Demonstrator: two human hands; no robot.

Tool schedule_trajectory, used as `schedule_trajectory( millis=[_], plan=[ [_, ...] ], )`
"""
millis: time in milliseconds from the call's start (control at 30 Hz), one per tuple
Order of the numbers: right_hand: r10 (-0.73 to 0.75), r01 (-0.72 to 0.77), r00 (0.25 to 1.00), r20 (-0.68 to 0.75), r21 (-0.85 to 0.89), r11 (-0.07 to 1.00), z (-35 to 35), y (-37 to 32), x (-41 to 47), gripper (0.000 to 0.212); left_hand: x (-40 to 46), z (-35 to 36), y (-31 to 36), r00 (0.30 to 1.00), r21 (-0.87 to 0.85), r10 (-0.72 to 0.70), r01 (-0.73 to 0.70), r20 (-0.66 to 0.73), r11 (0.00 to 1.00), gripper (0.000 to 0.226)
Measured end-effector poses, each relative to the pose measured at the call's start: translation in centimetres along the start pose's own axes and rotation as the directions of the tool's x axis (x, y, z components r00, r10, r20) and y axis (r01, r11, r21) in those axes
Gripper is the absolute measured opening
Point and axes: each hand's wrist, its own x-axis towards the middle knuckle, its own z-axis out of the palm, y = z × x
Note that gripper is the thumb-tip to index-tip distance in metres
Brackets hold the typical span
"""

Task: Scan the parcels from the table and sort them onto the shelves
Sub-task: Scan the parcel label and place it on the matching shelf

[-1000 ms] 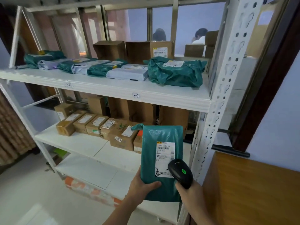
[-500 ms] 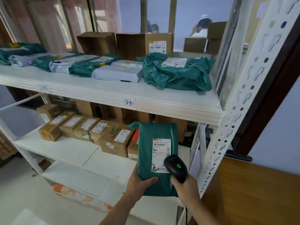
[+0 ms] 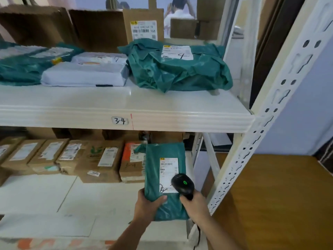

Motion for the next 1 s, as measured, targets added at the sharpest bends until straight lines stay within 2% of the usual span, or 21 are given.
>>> schedule_trajectory(
  millis=[100,233,567,700,1000],
  plan=[
    [0.018,-0.019,0.999,-0.038,-0.013,1.000,1.0,0.3,0.1,0.008,1.5,-0.2,-0.6,0.999,0.042,0.010,-0.012,0.038,0.999,0.076],
    [0.065,-0.067,0.995,-0.071,-0.036,0.997,2.3,-0.1,0.7,0.021,3.0,0.0,-1.1,0.996,0.076,0.016,-0.022,0.084,0.997,0.069],
    [0.203,-0.199,0.979,0.017,-0.132,0.971,3.9,-0.2,4.3,0.031,5.9,-0.1,-1.8,0.973,0.082,-0.081,0.065,0.216,0.994,0.076],
    [0.212,-0.203,0.975,0.060,-0.139,0.969,4.6,-0.1,5.8,0.031,7.3,-0.2,-2.6,0.959,0.107,-0.114,0.089,0.258,0.990,0.077],
    [0.192,-0.185,0.979,0.074,-0.094,0.978,6.3,-0.8,9.9,0.033,10.4,-0.5,-2.5,0.971,0.167,-0.127,0.093,0.201,0.981,0.069]
  ],
)
